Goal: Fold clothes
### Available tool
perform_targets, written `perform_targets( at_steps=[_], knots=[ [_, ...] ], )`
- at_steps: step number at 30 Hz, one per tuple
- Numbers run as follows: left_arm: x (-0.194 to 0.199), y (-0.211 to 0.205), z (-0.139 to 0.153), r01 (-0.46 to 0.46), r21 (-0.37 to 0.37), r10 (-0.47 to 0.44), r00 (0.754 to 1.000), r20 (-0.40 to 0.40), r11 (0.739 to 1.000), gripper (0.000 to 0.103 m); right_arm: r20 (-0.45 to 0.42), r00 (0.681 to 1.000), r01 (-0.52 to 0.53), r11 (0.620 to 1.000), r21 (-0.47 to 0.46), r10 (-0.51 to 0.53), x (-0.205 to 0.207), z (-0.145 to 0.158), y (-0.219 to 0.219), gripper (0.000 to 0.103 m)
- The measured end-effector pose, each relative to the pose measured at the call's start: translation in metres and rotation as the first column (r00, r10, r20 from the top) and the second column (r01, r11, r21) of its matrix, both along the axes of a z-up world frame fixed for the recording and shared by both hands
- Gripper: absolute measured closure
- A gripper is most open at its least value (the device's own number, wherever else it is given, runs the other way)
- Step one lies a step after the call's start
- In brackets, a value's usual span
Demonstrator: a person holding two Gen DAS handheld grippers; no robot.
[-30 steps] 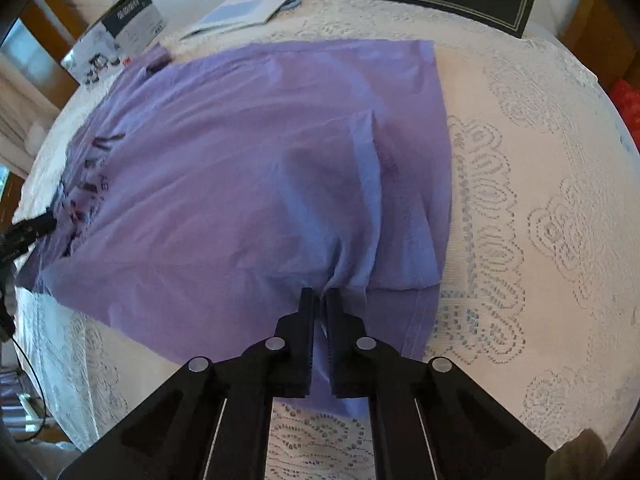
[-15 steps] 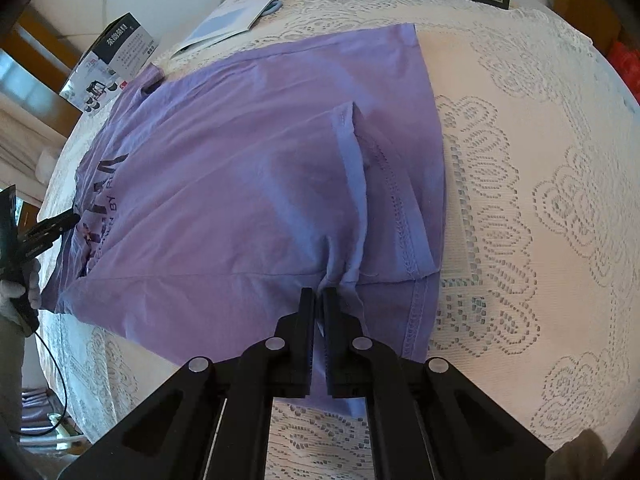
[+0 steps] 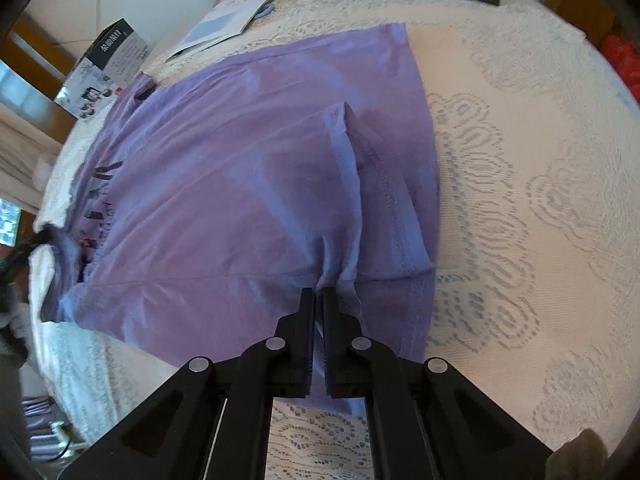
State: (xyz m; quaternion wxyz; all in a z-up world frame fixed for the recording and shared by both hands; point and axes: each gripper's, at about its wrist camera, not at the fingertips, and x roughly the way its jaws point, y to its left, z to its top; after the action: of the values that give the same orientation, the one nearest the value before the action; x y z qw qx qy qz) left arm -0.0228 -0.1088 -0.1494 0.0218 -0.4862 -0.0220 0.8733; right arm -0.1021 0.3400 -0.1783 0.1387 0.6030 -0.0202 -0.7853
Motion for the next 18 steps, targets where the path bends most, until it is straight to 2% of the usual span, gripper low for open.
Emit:
perform_targets(
  at_steps=[3, 7, 11, 13, 14, 15, 16, 17, 18],
  knots=[
    [0.019, -0.008, 0.022, -0.023, -0.003, 0.023, 0.999, -0.042, 1.0, 0.097, -0.046, 0.998, 0.033, 0.999, -0.028, -0.034, 0.019, 0.015, 0.01, 0.102],
    [0.052, -0.011, 0.051, -0.034, 0.009, 0.034, 0.995, -0.095, 0.999, 0.097, -0.15, 0.984, 0.083, 0.989, -0.124, -0.101, 0.053, 0.052, 0.034, 0.102],
    [0.077, -0.004, 0.07, -0.027, 0.009, 0.027, 0.992, -0.119, 1.0, 0.097, -0.166, 0.981, 0.069, 0.986, -0.155, -0.095, 0.066, 0.062, 0.045, 0.1],
    [0.083, -0.003, 0.074, -0.028, 0.012, 0.03, 0.992, -0.123, 1.0, 0.097, -0.155, 0.985, 0.056, 0.988, -0.146, -0.079, 0.06, 0.055, 0.043, 0.09],
    [0.087, -0.003, 0.076, -0.034, 0.011, 0.035, 0.991, -0.126, 0.999, 0.097, -0.148, 0.986, 0.05, 0.989, -0.141, -0.071, 0.056, 0.051, 0.042, 0.066],
    [0.091, -0.002, 0.08, -0.043, 0.01, 0.044, 0.99, -0.131, 0.999, 0.097, -0.143, 0.988, 0.044, 0.988, -0.147, -0.065, 0.05, 0.047, 0.041, 0.039],
    [0.096, -0.003, 0.084, -0.054, 0.011, 0.055, 0.989, -0.139, 0.998, 0.097, -0.14, 0.988, 0.038, 0.986, -0.16, -0.061, 0.043, 0.042, 0.04, 0.029],
    [0.101, -0.004, 0.089, -0.063, 0.013, 0.065, 0.987, -0.147, 0.998, 0.097, -0.136, 0.989, 0.03, 0.986, -0.165, -0.053, 0.036, 0.038, 0.038, 0.024],
    [0.105, -0.005, 0.095, -0.074, 0.013, 0.075, 0.985, -0.157, 0.997, 0.097, -0.134, 0.99, 0.02, 0.987, -0.157, -0.042, 0.03, 0.034, 0.033, 0.024]
  ],
)
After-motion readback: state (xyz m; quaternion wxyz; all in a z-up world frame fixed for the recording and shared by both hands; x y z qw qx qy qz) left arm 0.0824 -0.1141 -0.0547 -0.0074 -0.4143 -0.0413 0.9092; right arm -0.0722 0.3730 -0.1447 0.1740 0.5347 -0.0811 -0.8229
